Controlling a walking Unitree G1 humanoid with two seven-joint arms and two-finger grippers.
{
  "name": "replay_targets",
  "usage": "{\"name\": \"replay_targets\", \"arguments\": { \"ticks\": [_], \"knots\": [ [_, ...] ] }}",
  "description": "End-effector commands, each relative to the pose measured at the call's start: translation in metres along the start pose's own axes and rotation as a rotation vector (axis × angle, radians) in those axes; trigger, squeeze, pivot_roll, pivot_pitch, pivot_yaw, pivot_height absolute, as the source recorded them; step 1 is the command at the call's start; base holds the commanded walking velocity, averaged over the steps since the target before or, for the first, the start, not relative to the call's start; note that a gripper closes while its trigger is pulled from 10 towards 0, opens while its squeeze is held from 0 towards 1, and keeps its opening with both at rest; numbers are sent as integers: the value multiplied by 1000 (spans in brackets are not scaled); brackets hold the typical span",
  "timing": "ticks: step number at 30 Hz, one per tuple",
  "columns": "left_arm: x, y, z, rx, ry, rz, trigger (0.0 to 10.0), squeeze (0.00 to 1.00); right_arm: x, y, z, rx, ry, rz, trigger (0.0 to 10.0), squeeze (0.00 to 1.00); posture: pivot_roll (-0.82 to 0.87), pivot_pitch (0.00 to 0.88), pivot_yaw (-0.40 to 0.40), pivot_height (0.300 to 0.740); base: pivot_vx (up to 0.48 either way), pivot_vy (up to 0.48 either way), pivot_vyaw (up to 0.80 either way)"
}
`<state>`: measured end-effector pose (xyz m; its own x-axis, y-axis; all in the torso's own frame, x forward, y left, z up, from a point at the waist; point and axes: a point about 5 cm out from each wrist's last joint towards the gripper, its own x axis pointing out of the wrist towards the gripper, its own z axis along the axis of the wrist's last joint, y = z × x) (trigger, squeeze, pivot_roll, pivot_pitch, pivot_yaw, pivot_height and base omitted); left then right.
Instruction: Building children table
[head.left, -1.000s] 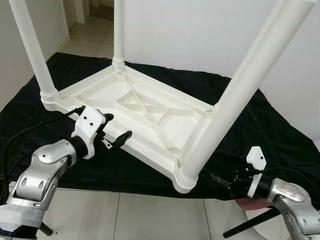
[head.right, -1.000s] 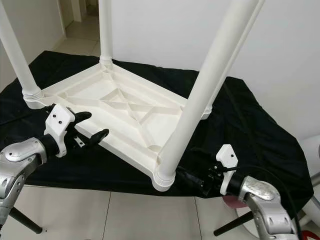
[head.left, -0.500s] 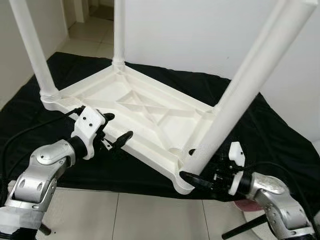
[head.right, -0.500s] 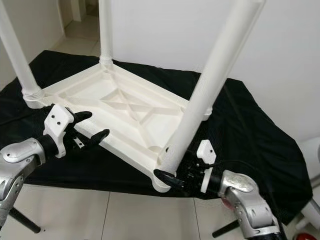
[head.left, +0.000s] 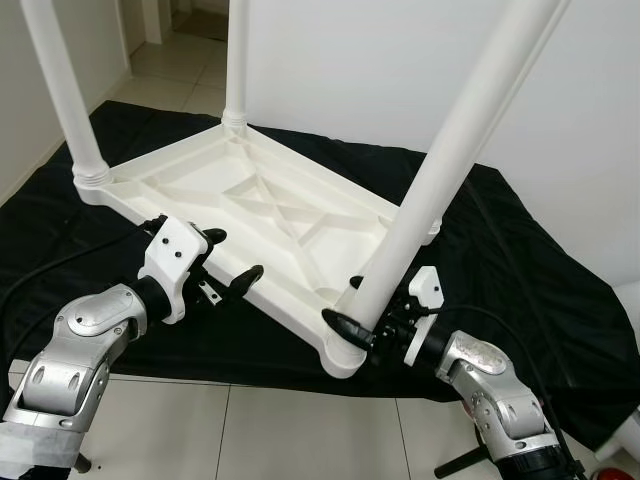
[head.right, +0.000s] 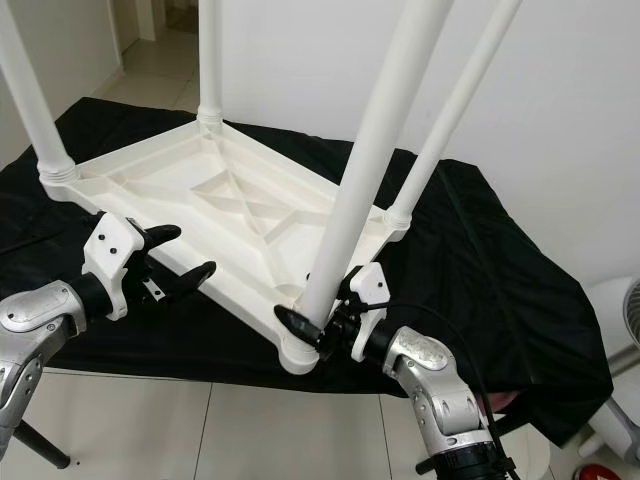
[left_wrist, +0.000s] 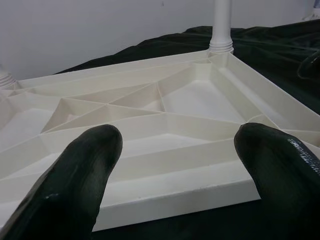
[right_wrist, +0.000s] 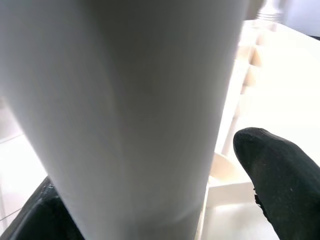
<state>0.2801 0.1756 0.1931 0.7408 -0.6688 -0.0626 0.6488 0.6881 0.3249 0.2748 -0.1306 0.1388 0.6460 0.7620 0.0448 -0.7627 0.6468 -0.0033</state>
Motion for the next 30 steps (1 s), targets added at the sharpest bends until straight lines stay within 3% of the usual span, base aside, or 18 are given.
{"name": "replay_targets", "arguments": {
  "ticks": [1, 2, 3, 10, 23, 30],
  "knots": [
    [4, -3, 4, -6, -21, 31, 10000, 0, -11, -29, 0, -19, 9, -166, 10000, 0, 80, 0, -169, 740, 0, 0, 0],
    [4, -3, 4, -6, -21, 31, 10000, 0, -11, -29, 0, -19, 9, -166, 10000, 0, 80, 0, -169, 740, 0, 0, 0],
    [6, -4, 3, -4, -20, 27, 10000, 0, -20, -51, 4, -73, 18, -267, 10000, 0, 80, 0, -169, 740, 0, 0, 0],
    [8, -4, 5, -8, -29, 27, 10000, 0, -35, -79, 12, -81, 6, -443, 10000, 0, 60, 0, -158, 740, 0, 0, 0],
    [20, -14, 12, -48, -74, -20, 10000, 0, -26, -64, -4, -53, 38, -337, 10000, 0, 45, 0, -146, 740, 0, 0, 0],
    [37, -38, 21, -94, -102, -129, 10000, 0, -21, -66, -8, -9, 26, -279, 10000, 0, 47, 0, -150, 740, 0, 0, 0]
  ]
}}
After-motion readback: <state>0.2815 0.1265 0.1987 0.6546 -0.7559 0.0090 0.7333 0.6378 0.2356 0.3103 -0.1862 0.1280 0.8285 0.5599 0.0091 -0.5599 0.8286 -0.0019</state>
